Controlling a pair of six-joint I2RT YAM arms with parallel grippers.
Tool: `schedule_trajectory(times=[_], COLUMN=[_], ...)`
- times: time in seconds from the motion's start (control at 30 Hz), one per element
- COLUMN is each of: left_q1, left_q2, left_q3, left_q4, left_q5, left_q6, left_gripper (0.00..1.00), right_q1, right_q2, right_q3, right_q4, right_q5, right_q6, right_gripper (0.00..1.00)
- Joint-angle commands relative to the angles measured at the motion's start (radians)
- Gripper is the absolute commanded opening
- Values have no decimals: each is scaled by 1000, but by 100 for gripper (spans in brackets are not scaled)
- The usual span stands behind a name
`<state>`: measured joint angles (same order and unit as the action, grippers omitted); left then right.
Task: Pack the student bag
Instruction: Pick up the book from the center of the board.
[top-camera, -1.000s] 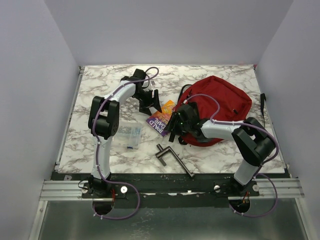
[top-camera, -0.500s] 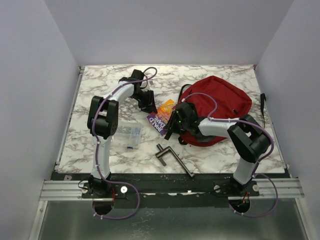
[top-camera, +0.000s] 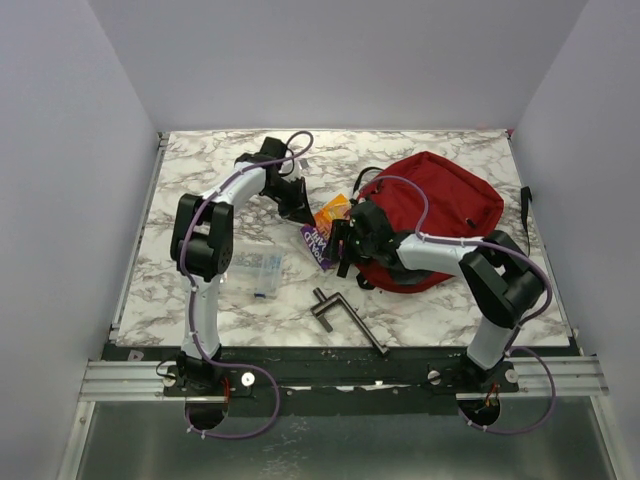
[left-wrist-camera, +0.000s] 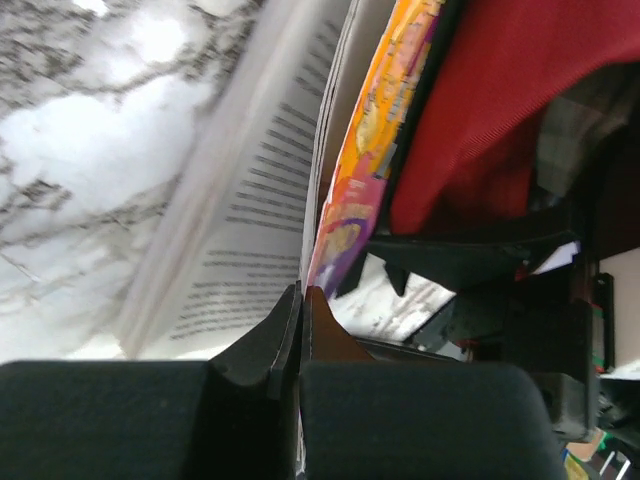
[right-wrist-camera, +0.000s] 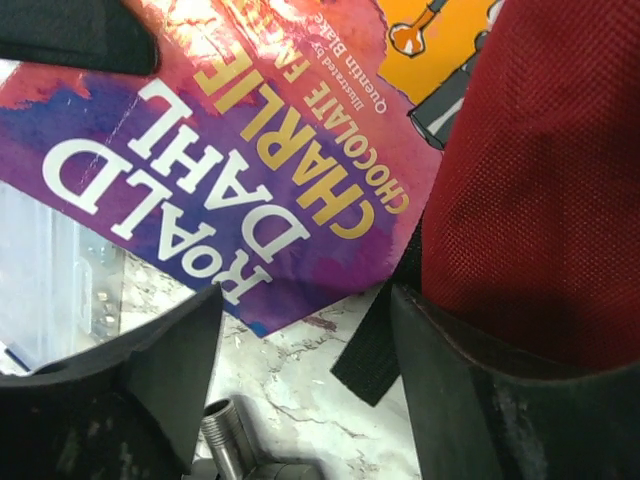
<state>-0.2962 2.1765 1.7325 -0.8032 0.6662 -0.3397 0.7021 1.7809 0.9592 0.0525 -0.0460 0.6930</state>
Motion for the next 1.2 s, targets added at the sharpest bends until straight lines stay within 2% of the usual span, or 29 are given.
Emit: schedule_trajectory(times=[0.0, 0.1, 0.17, 0.33, 0.5, 0.6, 0.7, 1.17], left_q1=[25, 55, 74, 107, 121, 129, 132, 134], left_q2=[-124, -163, -184, -211, -221, -226, -230, -229], left_q3=[-45, -102, -139, -217, -239, -249, -255, -271], left_q4=[29, 102, 146, 259, 306, 319, 327, 351], left_q5=[145, 225, 259, 342, 368, 369, 371, 377], left_q6=[-47, -97, -127, -222, -258, -273, -278, -295], left_gripper=[0, 0, 0, 0, 0, 0, 0, 0], right_q1=[8, 8, 8, 6, 2, 0, 0, -2], right_q2=[-63, -78, -83, -86, -28, 39, 112, 281], right_q3=[20, 2, -36, -200, -264, -293, -346, -286], right_q4=[-51, -38, 46, 382, 596, 736, 944, 1088], right_q5=[28, -41, -94, -108, -96, -115, -112, -49], right_q6=[-78, 112, 250, 569, 722, 836, 981, 1070], right_gripper=[76, 80, 81, 78, 76, 71, 57, 55])
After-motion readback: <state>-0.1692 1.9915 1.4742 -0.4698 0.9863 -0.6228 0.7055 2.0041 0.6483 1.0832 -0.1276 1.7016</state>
